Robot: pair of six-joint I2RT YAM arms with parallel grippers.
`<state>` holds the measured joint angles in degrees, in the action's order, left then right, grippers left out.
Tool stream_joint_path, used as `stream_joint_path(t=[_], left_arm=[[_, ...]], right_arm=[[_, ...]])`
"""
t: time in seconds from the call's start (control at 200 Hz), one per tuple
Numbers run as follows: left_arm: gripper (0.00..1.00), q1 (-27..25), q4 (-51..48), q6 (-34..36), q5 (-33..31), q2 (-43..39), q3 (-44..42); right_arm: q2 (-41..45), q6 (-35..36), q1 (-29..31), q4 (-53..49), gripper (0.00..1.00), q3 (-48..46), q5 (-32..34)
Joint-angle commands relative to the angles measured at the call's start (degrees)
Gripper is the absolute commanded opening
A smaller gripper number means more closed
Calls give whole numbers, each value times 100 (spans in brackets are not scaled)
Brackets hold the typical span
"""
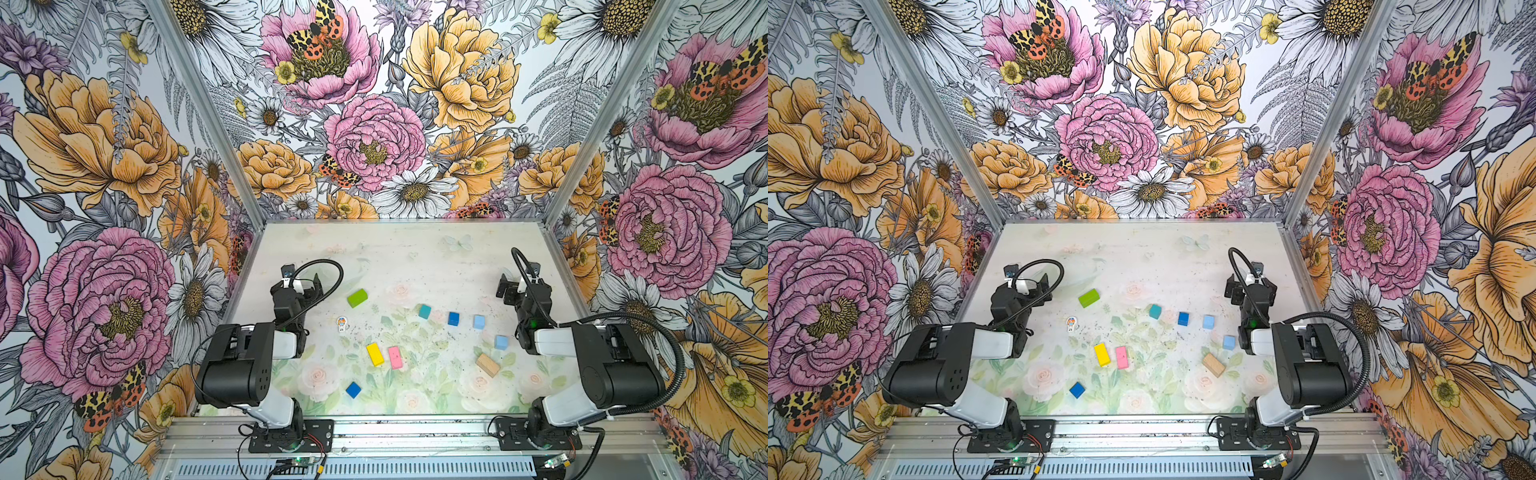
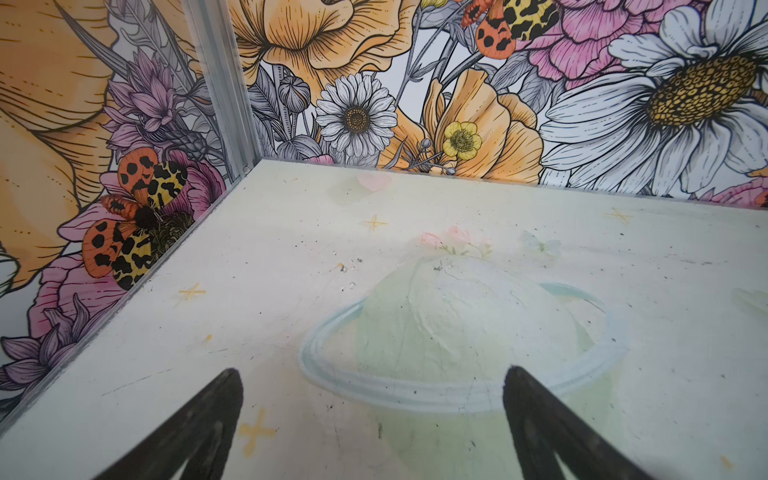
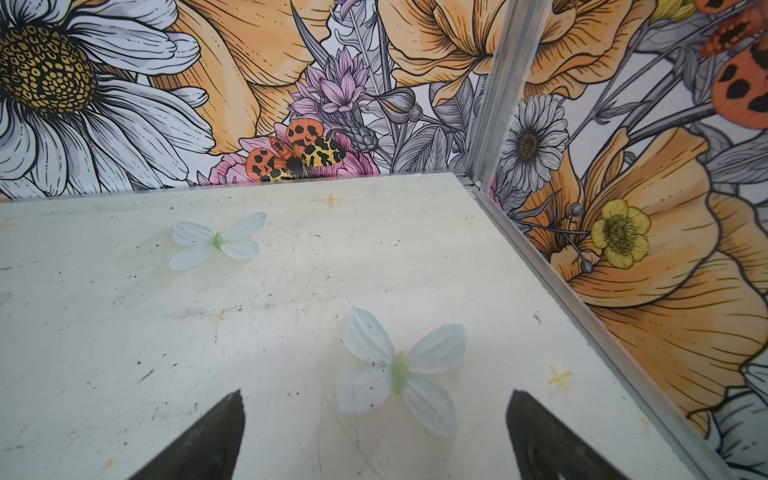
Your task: Build the wood block tower
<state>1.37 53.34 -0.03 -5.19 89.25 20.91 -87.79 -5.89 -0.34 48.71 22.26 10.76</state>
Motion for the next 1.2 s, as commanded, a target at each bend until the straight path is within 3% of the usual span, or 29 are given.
stream_joint_path(t=[0.0, 0.09, 0.16, 0.25, 0.3, 0.395, 0.48, 0.57, 0.796, 0.986, 1.196], left_arm=[[99, -8, -26, 3, 159, -42, 107], [99, -12, -19, 3, 159, -40, 107], [99, -8, -235, 64, 331, -84, 200], [99, -30, -767, 111, 414, -273, 398], [99, -80, -1261, 174, 391, -406, 607], [99, -436, -2121, 327, -321, -761, 976], [99, -930, -2653, 402, -1179, -1232, 1135], [99, -1465, -3220, 67, -1468, -1778, 1302], [99, -3413, -4838, -543, -1848, -2718, 1553], [99, -4831, -5567, -1701, -2287, -3539, 1021], [99, -5580, -5828, -2546, -2574, -4487, 341]], right_arm=[[-27, 66, 13, 125, 100, 2, -45], [-9, 74, 32, 158, 100, -12, -2], [190, 48, 142, -193, 99, 98, 485], [828, -63, 311, -1973, 99, 822, 1254], [1049, -642, 308, -3443, 99, 1478, 1633], [1143, -942, 401, -5269, 96, 2604, 1310], [1149, -1095, 766, -6398, 95, 3311, 1533], [1204, -1530, 1146, -7334, 89, 3712, 1627], [1351, -2643, 1693, -8140, 67, 3595, 51], [1232, -3125, 2470, -8264, 63, 3619, 41], [164, -3358, 3165, -8263, 64, 4237, -141]])
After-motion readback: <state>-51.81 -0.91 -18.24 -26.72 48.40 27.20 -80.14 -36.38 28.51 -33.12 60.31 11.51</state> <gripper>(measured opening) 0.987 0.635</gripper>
